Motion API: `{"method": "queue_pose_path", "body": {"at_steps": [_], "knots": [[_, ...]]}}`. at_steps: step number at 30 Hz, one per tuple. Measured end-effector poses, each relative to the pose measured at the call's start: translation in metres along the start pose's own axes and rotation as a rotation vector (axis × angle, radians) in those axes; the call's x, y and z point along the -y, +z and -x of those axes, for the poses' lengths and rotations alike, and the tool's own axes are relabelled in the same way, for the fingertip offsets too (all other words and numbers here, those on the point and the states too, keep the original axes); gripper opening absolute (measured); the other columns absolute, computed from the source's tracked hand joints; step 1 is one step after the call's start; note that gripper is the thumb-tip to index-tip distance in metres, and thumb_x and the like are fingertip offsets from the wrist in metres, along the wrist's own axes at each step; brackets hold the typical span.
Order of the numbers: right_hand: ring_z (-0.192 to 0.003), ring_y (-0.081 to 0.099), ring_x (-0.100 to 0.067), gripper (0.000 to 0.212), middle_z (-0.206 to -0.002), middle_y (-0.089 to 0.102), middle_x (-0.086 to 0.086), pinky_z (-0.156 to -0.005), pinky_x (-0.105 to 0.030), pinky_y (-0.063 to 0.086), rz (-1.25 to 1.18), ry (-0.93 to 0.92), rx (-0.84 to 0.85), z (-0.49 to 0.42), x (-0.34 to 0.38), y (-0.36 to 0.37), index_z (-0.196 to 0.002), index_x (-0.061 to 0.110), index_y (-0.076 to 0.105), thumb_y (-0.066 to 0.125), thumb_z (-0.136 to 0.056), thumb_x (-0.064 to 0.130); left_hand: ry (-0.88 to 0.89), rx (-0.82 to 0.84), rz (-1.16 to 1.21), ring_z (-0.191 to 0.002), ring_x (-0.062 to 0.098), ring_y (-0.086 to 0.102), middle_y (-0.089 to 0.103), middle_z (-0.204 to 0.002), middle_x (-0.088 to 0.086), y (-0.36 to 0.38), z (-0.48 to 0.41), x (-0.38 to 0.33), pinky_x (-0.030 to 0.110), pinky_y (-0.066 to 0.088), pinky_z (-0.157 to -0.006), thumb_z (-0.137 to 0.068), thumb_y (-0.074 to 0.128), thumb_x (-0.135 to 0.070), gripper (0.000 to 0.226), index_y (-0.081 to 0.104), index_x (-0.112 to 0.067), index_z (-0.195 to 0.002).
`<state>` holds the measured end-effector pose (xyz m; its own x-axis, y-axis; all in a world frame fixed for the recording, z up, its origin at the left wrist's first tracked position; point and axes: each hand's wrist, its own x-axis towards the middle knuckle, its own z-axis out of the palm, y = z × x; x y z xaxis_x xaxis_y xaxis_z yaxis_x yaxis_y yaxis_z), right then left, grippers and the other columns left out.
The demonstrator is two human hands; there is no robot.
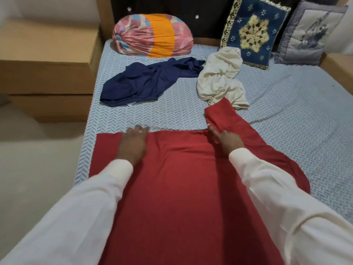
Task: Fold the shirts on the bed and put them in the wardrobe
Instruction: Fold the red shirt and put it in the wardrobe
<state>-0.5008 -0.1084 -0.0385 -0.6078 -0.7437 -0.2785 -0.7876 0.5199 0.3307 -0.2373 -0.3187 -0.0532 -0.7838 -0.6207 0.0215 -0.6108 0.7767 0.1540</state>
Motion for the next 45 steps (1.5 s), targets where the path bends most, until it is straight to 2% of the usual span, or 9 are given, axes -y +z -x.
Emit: {"method": "queue_pose_path", "body": {"at_steps": [5,10,18,24,27,33,37,40,45], "knots": [[-0.092,0.066,-0.042,0.094,-0.128,0.045,-0.020,-0.076,-0.046,0.051,-0.076,-0.079,0.033,0.016,-0.010,0.003,-0.155,0.039,0.000,0.051,-0.087,-0.002,-0.127,0.157,-0.156,-0.112,0.033,0.044,0.055,-0.119,0.011,-0.010,-0.018,0.081,0.046,0.037,-0.093,-0.094,0.053,-0.025,0.021,0.053,-0.018,-0.114],[-0.102,0.064,-0.043,0.096,-0.139,0.036,-0.023,-0.083,-0.046,0.052,0.015,-0.113,0.140,0.009,-0.004,-0.009,-0.155,0.042,0.003,0.053,-0.087,-0.004,-0.163,0.319,-0.034,-0.115,0.031,0.041,0.051,-0.109,0.006,-0.023,-0.026,0.105,0.044,0.037,-0.095,-0.096,0.055,-0.041,0.020,0.052,-0.021,-0.099],[-0.105,0.062,-0.039,0.095,-0.141,0.034,-0.019,-0.083,-0.043,0.051,0.100,-0.067,0.159,-0.007,0.003,-0.009,-0.154,0.046,-0.003,0.055,-0.091,0.004,-0.245,0.240,0.306,-0.085,0.027,0.058,0.064,-0.093,0.008,-0.036,-0.031,0.134,0.033,0.044,-0.071,-0.086,0.069,-0.028,0.018,0.052,-0.025,-0.081],[-0.109,0.058,-0.042,0.066,-0.138,0.042,-0.019,-0.093,-0.042,0.049,0.075,-0.047,0.103,-0.019,0.004,0.004,-0.155,0.039,0.010,0.014,-0.090,0.048,-0.224,-0.067,0.147,-0.089,0.034,0.058,0.062,-0.096,0.013,0.001,-0.008,0.126,0.039,0.046,-0.073,-0.093,0.058,-0.018,0.004,0.056,-0.015,-0.096],[-0.107,0.060,-0.040,0.074,-0.141,0.035,-0.019,-0.087,-0.041,0.048,0.054,-0.038,0.126,-0.012,0.008,0.002,-0.154,0.046,-0.001,0.040,-0.098,0.019,-0.340,-0.112,0.220,-0.101,0.039,0.057,0.057,-0.111,0.018,0.002,0.001,0.129,0.045,0.050,-0.080,-0.091,0.061,-0.015,0.022,0.057,-0.011,-0.111],[-0.108,0.060,-0.044,0.075,-0.145,0.030,-0.022,-0.093,-0.048,0.050,-0.036,-0.033,0.138,0.021,0.012,0.002,-0.154,0.043,-0.006,0.039,-0.100,0.016,-0.569,0.035,0.748,-0.108,0.032,0.060,0.063,-0.114,0.017,-0.022,0.052,0.139,0.037,0.046,-0.096,-0.084,0.071,-0.014,0.060,0.043,-0.012,-0.137],[-0.120,0.047,-0.044,0.080,-0.152,0.027,-0.019,-0.093,-0.050,0.047,-0.247,0.102,-0.086,0.066,0.019,0.012,-0.156,0.031,0.014,0.052,-0.090,0.007,-0.628,0.108,0.766,-0.114,0.031,0.059,0.060,-0.123,0.014,-0.030,0.088,0.131,0.036,0.045,-0.099,-0.086,0.070,-0.022,0.064,0.039,-0.008,-0.140],[-0.112,0.050,-0.042,0.066,-0.137,0.048,-0.019,-0.091,-0.047,0.049,-0.368,0.069,-0.264,0.109,0.052,0.021,-0.147,0.019,0.042,0.058,-0.084,0.006,-0.644,0.161,0.698,-0.103,0.032,0.063,0.067,-0.112,0.015,-0.031,0.115,0.125,0.030,0.045,-0.079,-0.084,0.070,-0.029,0.036,0.062,-0.003,-0.108],[-0.116,0.051,-0.036,0.056,-0.132,0.055,-0.010,-0.092,-0.045,0.046,-0.441,-0.072,-0.177,0.180,0.128,0.028,-0.133,0.025,0.057,0.064,-0.079,0.017,-0.682,0.277,0.605,-0.099,0.031,0.065,0.068,-0.109,0.014,-0.023,0.155,0.108,0.030,0.049,-0.079,-0.080,0.071,-0.041,0.044,0.067,-0.005,-0.104]]}}
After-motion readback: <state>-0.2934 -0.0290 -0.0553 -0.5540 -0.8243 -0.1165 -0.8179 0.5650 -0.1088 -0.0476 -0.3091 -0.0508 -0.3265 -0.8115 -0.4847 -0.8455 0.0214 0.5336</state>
